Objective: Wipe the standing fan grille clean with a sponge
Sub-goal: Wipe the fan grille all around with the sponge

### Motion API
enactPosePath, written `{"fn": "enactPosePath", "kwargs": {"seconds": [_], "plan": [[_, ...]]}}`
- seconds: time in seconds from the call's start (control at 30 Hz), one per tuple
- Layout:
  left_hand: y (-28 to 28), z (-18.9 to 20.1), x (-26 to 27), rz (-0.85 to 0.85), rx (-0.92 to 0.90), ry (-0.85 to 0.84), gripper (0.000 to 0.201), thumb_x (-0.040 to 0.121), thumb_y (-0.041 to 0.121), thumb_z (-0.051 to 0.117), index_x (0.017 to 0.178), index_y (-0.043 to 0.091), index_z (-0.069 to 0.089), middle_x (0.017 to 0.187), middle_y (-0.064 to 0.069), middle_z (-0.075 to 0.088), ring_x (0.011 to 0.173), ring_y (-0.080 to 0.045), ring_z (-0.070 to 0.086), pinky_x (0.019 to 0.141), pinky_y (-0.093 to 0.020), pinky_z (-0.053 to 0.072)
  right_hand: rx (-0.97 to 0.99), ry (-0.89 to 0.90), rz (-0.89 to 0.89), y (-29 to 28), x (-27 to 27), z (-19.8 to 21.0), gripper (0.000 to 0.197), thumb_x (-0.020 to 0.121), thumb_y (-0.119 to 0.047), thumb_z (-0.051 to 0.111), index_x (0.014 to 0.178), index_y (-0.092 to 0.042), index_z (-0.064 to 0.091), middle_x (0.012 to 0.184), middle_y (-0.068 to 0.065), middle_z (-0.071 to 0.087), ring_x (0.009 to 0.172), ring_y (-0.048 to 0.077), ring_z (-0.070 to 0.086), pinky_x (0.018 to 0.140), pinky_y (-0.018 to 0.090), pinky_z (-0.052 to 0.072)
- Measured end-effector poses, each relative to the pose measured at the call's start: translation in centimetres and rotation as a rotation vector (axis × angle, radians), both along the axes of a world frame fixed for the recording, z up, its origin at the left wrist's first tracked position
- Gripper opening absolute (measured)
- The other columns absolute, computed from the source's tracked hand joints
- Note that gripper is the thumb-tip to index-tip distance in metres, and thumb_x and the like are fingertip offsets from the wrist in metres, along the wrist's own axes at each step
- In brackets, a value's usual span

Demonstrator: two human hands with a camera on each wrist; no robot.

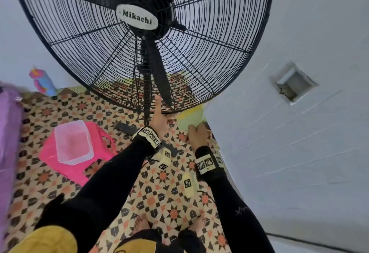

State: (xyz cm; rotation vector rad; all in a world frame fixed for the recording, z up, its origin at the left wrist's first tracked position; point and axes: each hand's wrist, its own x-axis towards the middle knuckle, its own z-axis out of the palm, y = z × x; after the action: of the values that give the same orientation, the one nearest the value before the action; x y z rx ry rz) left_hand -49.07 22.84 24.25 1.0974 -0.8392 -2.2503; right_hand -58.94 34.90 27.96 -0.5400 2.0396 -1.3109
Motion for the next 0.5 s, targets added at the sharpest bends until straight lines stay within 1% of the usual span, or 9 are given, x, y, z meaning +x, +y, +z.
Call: {"fn": "enactPosePath", "kwargs": {"seconds": [0.07, 0.1, 0.17, 0.2, 0.3, 0.37, 0.43, 0.47, 0.5], "plan": [[0.0, -0.1, 0.1, -0.009, -0.002, 0.009, 0.119, 0.057, 0.110, 0.037, 0.126, 0.020, 0.072, 0.121, -0.005, 0.073, 0.095, -0.026, 0.051, 0.118, -0.059, 0.029, -0.010, 0.017, -0.031, 0.1, -0.4, 0.2, 0.013, 0.098, -0.014, 0.044, 0.105, -0.004, 0.047, 0.070, 0.015, 0.062, 0.048, 0.016, 0.061, 0.045, 0.024, 0.046], [0.1, 0.0, 0.1, -0.017, 0.000, 0.011, 0.120, 0.057, 0.110, 0.037, 0.132, 0.021, 0.070, 0.125, -0.004, 0.073, 0.100, -0.025, 0.053, 0.118, -0.059, 0.029, -0.043, 0.032, -0.113, -0.1, -0.8, 0.1, 0.012, 0.097, -0.016, 0.045, 0.103, -0.006, 0.048, 0.076, 0.017, 0.065, 0.052, 0.020, 0.063, 0.046, 0.027, 0.047], [0.1, 0.1, 0.2, -0.016, 0.001, 0.004, 0.123, 0.058, 0.110, 0.036, 0.141, 0.023, 0.064, 0.125, -0.004, 0.074, 0.099, -0.024, 0.052, 0.117, -0.057, 0.028, -0.116, 0.015, -0.267, -0.2, -1.0, 0.7, 0.012, 0.099, -0.014, 0.045, 0.106, -0.006, 0.050, 0.077, 0.012, 0.064, 0.046, 0.016, 0.061, 0.042, 0.024, 0.045], [0.1, 0.1, 0.3, -0.006, 0.005, 0.005, 0.121, 0.059, 0.110, 0.035, 0.137, 0.022, 0.067, 0.122, -0.004, 0.074, 0.097, -0.026, 0.050, 0.118, -0.057, 0.028, -0.120, 0.014, -0.273, -0.3, -0.8, 0.7, 0.012, 0.099, -0.012, 0.045, 0.107, -0.005, 0.050, 0.075, 0.009, 0.063, 0.042, 0.011, 0.059, 0.040, 0.022, 0.045], [0.3, 0.5, 0.2, 0.016, 0.013, 0.011, 0.113, 0.064, 0.108, 0.033, 0.119, 0.018, 0.074, 0.121, -0.004, 0.074, 0.087, -0.024, 0.046, 0.118, -0.053, 0.028, -0.011, 0.009, -0.022, -0.7, 0.3, -0.3, 0.009, 0.096, -0.014, 0.046, 0.104, -0.015, 0.043, 0.060, 0.003, 0.061, 0.040, 0.011, 0.061, 0.042, 0.026, 0.046], [0.4, 0.5, 0.2, 0.012, 0.021, -0.001, 0.118, 0.064, 0.108, 0.032, 0.130, 0.019, 0.071, 0.128, -0.007, 0.073, 0.086, -0.023, 0.048, 0.115, -0.049, 0.030, 0.024, -0.029, 0.039, -0.7, 0.7, -0.3, 0.010, 0.094, -0.013, 0.046, 0.103, -0.016, 0.041, 0.053, 0.001, 0.059, 0.041, 0.015, 0.061, 0.043, 0.025, 0.044], [0.3, 0.5, 0.2, -0.012, 0.027, -0.020, 0.122, 0.060, 0.110, 0.034, 0.142, 0.024, 0.064, 0.130, -0.006, 0.072, 0.118, -0.033, 0.057, 0.122, -0.058, 0.024, -0.032, -0.017, -0.075, -0.7, 0.2, 0.3, 0.003, 0.097, -0.008, 0.044, 0.095, -0.009, 0.047, 0.062, 0.008, 0.059, 0.038, 0.011, 0.057, 0.038, 0.021, 0.041], [0.1, 0.3, 0.3, -0.012, 0.032, -0.034, 0.124, 0.058, 0.111, 0.036, 0.145, 0.026, 0.061, 0.128, -0.004, 0.073, 0.133, -0.039, 0.050, 0.123, -0.062, 0.022, -0.073, 0.000, -0.171, -0.4, -0.2, 0.9, 0.005, 0.098, -0.008, 0.044, 0.096, -0.007, 0.049, 0.068, 0.012, 0.060, 0.038, 0.010, 0.056, 0.037, 0.020, 0.041], [0.1, 0.1, 0.2, -0.016, 0.033, -0.045, 0.126, 0.056, 0.111, 0.037, 0.146, 0.027, 0.059, 0.127, -0.002, 0.074, 0.139, -0.041, 0.044, 0.123, -0.063, 0.022, -0.130, 0.006, -0.266, -0.3, -0.6, 1.4, 0.007, 0.098, -0.009, 0.044, 0.100, -0.006, 0.051, 0.072, 0.015, 0.062, 0.039, 0.011, 0.057, 0.037, 0.020, 0.042]]}}
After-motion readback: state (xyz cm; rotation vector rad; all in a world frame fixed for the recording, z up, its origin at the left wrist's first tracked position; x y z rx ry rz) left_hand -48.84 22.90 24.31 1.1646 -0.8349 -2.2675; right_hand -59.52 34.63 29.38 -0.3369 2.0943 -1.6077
